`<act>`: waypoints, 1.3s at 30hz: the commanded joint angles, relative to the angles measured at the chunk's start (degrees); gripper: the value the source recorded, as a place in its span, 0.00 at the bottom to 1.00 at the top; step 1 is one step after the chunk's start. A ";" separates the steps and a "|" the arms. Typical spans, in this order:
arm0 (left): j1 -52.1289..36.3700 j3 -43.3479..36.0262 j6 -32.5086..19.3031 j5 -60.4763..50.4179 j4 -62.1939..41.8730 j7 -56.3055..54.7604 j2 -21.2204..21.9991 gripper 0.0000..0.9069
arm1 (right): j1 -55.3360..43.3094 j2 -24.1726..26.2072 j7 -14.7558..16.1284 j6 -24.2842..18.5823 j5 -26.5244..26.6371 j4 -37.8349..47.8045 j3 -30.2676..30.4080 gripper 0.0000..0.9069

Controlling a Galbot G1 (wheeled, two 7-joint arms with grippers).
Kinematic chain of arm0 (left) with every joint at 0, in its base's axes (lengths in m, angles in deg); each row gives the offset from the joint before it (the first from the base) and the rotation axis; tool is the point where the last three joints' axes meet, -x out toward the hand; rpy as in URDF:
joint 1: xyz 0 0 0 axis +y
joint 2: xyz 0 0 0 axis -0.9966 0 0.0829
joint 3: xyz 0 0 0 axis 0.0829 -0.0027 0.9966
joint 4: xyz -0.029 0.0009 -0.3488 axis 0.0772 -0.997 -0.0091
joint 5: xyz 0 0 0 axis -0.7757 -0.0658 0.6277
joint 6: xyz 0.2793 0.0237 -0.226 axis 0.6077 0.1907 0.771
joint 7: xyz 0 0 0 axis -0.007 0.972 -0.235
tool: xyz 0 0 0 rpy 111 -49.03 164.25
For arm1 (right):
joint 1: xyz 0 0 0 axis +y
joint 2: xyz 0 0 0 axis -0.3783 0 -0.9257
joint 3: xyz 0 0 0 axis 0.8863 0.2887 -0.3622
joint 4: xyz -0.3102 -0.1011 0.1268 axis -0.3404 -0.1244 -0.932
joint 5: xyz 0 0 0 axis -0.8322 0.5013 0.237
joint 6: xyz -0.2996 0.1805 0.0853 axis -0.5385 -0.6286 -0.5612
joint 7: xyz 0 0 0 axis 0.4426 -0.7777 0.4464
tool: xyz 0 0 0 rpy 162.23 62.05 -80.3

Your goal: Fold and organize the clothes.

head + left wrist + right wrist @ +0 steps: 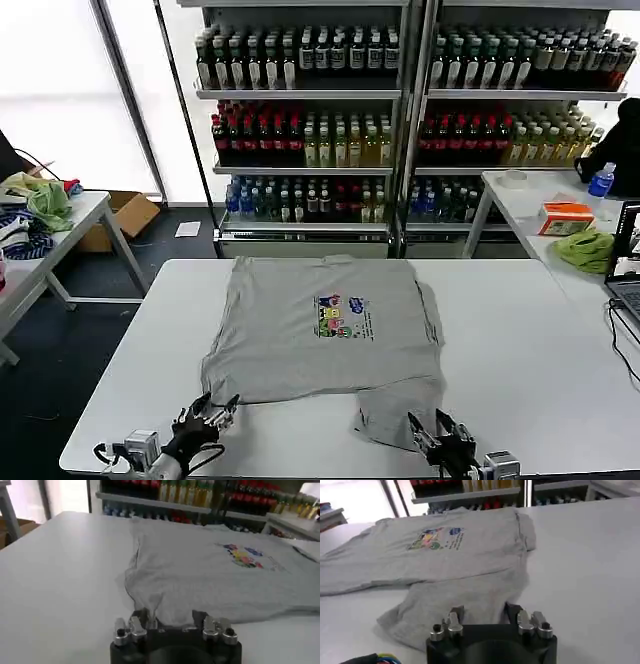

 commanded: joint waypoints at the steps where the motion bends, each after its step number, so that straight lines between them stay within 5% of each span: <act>1: -0.36 -0.82 -0.64 0.18 -1.76 0.72 -0.03 0.00 | 0.17 -0.03 0.03 0.20 0.18 0.32 0.45 0.00; 19: 1.82 0.72 -2.64 1.71 2.38 -0.46 0.76 0.01 | 1.67 1.32 2.69 -6.22 2.92 -2.57 -0.84 0.00; 39: 12.72 8.03 0.79 1.42 12.52 0.01 1.55 0.01 | 15.19 3.49 3.55 -8.17 2.90 -10.01 -4.76 0.00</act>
